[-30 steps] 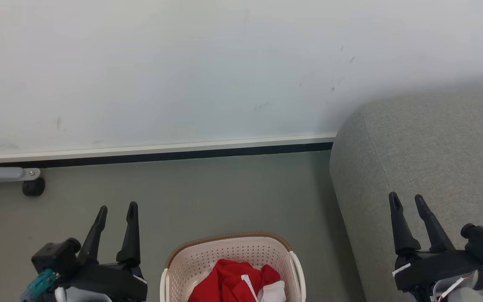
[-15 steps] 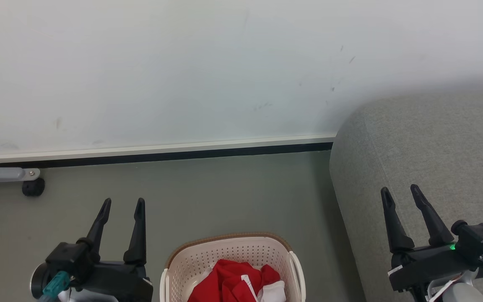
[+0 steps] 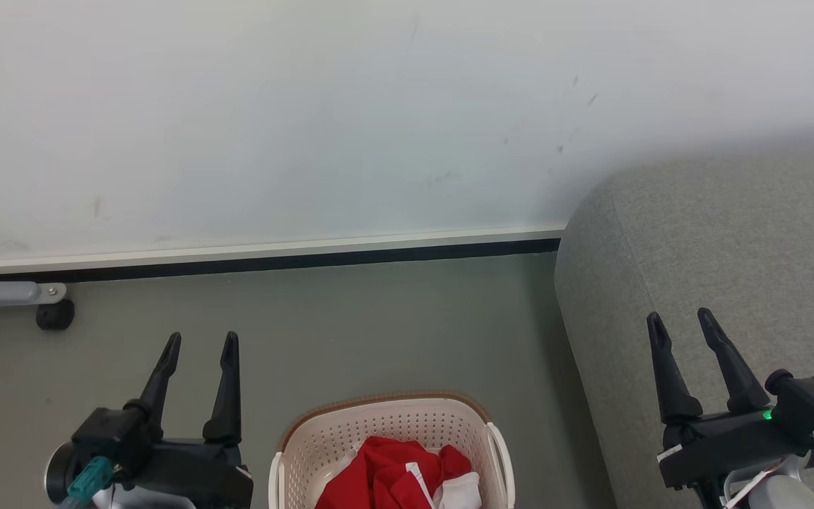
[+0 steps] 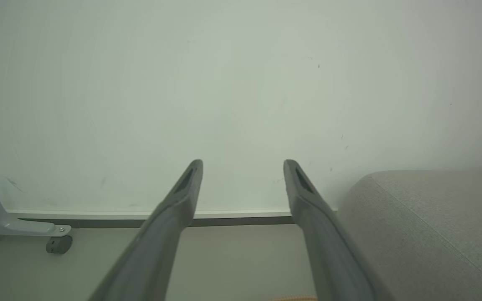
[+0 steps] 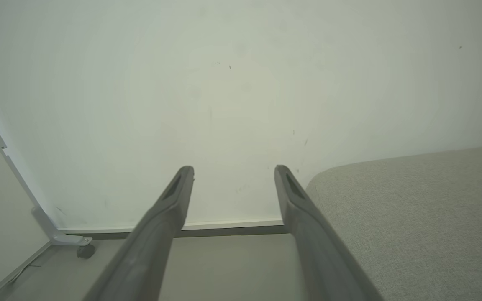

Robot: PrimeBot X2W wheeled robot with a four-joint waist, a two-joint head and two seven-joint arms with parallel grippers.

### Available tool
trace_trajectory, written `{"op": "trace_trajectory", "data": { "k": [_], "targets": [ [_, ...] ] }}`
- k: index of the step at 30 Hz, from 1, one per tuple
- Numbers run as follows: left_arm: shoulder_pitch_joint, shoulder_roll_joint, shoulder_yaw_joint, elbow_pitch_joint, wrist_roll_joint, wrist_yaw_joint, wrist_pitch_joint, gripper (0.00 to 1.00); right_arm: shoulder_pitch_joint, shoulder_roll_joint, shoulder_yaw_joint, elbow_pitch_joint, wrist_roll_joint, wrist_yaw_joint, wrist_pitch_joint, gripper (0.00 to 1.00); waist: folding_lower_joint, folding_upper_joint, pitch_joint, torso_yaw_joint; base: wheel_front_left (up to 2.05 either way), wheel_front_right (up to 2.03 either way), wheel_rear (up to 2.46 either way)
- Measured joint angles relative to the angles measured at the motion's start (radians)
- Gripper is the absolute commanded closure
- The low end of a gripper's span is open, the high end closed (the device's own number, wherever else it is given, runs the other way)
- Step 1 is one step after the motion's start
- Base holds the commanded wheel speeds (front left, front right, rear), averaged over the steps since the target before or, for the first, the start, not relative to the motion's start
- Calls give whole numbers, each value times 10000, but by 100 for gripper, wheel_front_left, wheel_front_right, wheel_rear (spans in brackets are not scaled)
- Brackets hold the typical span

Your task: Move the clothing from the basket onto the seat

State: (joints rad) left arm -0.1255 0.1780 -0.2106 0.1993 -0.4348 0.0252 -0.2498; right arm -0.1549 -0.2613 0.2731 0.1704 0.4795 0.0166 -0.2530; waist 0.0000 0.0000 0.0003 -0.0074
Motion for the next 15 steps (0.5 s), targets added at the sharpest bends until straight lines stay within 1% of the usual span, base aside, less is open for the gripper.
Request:
{"op": "trace_trajectory", "data": {
  "k": [9, 15],
  "targets": [
    [15, -86, 190, -81, 38, -4, 0, 0, 1, 125, 31, -21, -228, 58, -8, 0, 0, 0, 62, -125, 0, 0, 0],
    [33, -221, 280, -226, 36, -77, 0, 0, 2, 128, -29, -238, -242, 100, -10, 0, 0, 0, 335, -264, 0, 0, 0]
  ]
}}
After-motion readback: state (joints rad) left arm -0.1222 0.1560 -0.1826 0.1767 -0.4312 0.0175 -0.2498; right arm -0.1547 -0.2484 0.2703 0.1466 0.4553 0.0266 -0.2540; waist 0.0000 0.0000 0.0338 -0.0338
